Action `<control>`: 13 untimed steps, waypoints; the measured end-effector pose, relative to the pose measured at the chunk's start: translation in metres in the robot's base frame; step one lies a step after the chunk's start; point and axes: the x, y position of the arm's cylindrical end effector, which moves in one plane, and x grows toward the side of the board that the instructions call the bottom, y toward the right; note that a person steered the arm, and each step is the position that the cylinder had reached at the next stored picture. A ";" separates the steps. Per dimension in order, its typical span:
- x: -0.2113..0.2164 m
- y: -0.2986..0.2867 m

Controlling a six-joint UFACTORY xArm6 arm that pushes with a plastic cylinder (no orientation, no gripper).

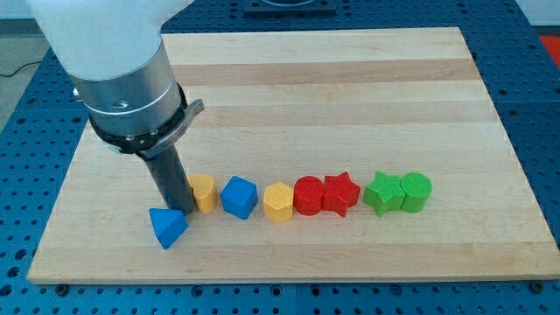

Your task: Place the blue triangle to the left of the yellow heart

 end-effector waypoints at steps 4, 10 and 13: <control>0.051 -0.075; 0.075 0.029; 0.052 0.010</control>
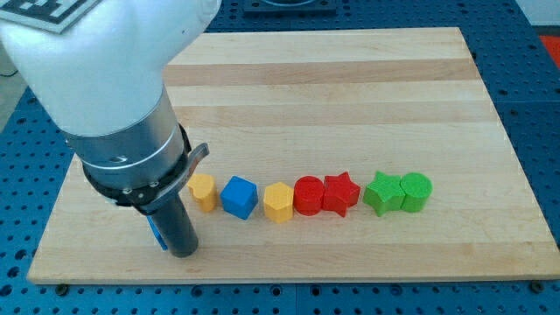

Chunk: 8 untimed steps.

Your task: Place the blue triangle to the left of the yellow heart

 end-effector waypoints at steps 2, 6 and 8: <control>0.004 -0.022; -0.012 -0.060; -0.019 -0.060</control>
